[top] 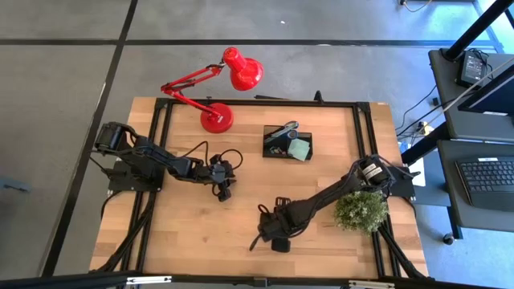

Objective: Pick and place office supplies into organizer
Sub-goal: Put the blue eraser into the black desk organizer

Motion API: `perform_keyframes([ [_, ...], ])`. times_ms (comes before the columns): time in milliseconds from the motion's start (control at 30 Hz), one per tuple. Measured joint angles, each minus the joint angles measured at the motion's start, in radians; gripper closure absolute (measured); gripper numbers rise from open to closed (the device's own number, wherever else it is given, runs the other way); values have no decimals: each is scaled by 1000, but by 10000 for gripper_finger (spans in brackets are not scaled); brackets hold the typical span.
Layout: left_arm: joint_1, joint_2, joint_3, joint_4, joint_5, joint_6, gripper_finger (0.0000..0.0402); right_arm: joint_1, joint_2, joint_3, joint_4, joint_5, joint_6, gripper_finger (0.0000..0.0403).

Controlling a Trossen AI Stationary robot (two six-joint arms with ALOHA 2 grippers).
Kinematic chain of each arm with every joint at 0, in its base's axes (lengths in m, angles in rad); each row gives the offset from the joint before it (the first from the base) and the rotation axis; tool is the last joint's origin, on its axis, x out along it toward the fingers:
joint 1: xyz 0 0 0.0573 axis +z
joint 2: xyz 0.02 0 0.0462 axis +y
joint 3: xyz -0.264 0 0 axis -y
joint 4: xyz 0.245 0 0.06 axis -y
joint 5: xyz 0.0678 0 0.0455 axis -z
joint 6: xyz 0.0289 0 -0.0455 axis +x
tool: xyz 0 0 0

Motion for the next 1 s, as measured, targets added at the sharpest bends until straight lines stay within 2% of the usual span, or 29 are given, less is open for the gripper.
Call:
perform_keyframes([
  [633, 0, 0, 0, 0, 0, 0, 313, -2, 0, -3, -18, 41, -26, 325],
  [767, 0, 0, 0, 0, 0, 0, 313, -2, 0, -3, -17, 41, -17, 341],
  [1000, 0, 0, 0, 0, 0, 0, 313, -2, 1, 9, -27, 36, 3, 345],
])
